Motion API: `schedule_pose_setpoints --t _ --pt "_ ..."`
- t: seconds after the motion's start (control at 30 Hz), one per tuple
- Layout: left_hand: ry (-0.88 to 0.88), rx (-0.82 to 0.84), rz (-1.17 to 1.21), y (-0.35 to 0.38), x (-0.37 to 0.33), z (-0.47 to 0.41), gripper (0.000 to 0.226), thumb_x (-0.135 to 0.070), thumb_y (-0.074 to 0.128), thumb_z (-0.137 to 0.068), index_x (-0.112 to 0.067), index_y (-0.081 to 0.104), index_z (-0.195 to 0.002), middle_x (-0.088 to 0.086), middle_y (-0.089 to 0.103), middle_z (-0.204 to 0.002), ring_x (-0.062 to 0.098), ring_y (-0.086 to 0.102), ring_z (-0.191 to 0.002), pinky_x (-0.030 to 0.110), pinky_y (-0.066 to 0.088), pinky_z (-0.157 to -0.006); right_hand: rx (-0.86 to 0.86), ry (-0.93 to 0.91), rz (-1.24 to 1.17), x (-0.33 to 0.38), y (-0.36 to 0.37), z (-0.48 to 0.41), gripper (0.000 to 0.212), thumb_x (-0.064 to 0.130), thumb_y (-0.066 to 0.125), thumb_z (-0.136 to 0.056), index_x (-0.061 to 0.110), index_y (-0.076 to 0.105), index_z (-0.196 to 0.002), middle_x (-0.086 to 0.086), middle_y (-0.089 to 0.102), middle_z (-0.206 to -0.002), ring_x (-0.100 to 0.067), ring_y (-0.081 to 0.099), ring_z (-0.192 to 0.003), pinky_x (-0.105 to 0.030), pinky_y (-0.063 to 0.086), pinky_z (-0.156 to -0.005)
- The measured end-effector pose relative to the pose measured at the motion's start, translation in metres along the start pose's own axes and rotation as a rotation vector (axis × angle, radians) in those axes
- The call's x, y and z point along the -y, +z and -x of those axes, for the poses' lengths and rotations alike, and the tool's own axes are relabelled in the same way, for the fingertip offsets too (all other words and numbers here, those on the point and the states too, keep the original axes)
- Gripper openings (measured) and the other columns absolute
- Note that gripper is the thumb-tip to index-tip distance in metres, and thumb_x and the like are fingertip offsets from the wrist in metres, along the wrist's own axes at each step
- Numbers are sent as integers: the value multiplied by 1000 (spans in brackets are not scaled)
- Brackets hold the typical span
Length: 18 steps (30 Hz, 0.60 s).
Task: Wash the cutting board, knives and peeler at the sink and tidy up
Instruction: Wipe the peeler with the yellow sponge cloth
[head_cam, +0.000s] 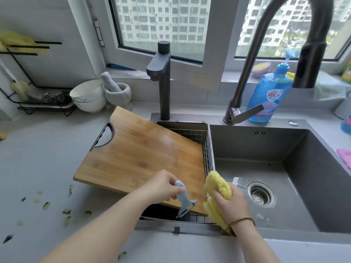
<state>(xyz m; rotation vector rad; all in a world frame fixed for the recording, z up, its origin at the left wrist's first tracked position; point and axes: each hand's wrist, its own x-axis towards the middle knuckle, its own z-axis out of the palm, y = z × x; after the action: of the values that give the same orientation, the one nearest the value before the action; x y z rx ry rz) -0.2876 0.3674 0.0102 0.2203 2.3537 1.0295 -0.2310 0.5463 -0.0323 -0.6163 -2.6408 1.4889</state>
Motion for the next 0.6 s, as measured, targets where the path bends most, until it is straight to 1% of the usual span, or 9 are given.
schedule_pose_setpoints --t 0.1,0.17,0.2,0.23,0.3,0.37,0.47,0.53,0.6 --pt "-48 -118 539 -12 3 8 15 -13 57 -90 -12 63 -76 2 63 -68 1 62 -52 13 50 -52 -87 -7 -42 9 5 1 17 21 60 -82 25 49 -69 3 52 -67 -25 51 -75 -28 37 -62" --pt "-65 -156 756 -17 5 10 14 -11 55 -91 -9 64 -81 5 65 -72 4 64 -55 14 52 -53 -193 -92 -83 22 12 7 10 37 55 -73 29 52 -78 8 55 -75 -24 53 -82 -27 37 -68" --pt "-66 -167 819 -18 6 10 14 -11 53 -92 -8 64 -83 7 66 -74 5 65 -56 14 53 -53 -253 -171 -84 31 18 10 23 43 50 -67 29 55 -85 12 55 -80 -22 52 -86 -26 36 -69" --pt "-60 -176 862 -20 6 10 15 -12 52 -92 -7 64 -84 8 67 -75 6 66 -58 14 53 -54 -305 -286 -67 39 24 12 35 44 44 -64 27 58 -91 16 56 -84 -19 50 -87 -22 35 -70" --pt "-33 -191 905 -23 6 9 18 -14 50 -94 -7 65 -86 10 68 -79 10 68 -66 16 54 -57 -364 -559 102 55 40 13 43 33 41 -62 26 57 -102 15 59 -93 -14 46 -85 -15 35 -71" --pt "17 -197 900 -29 7 10 23 -17 46 -95 -9 66 -87 10 70 -85 15 68 -78 18 56 -64 -362 -740 346 65 55 10 46 25 49 -58 28 52 -104 9 66 -97 -15 50 -79 -19 43 -70" --pt "19 -268 924 -36 12 9 22 -16 45 -95 -11 65 -86 11 69 -86 16 66 -79 15 55 -61 -273 -681 484 68 63 -3 60 19 70 -42 31 57 -100 8 69 -93 -17 58 -61 -25 50 -48" --pt "5 -297 957 -37 14 7 20 -14 46 -95 -10 62 -84 13 67 -85 16 66 -76 14 55 -58 -290 -623 509 67 64 -12 70 16 82 -30 30 64 -96 8 70 -88 -16 57 -58 -24 49 -44" --pt "13 -300 986 -40 13 5 20 -15 46 -95 -10 63 -84 11 68 -80 15 66 -73 15 55 -58 -309 -693 518 70 66 -12 74 15 82 -31 29 59 -100 5 70 -93 -16 53 -69 -26 50 -45"
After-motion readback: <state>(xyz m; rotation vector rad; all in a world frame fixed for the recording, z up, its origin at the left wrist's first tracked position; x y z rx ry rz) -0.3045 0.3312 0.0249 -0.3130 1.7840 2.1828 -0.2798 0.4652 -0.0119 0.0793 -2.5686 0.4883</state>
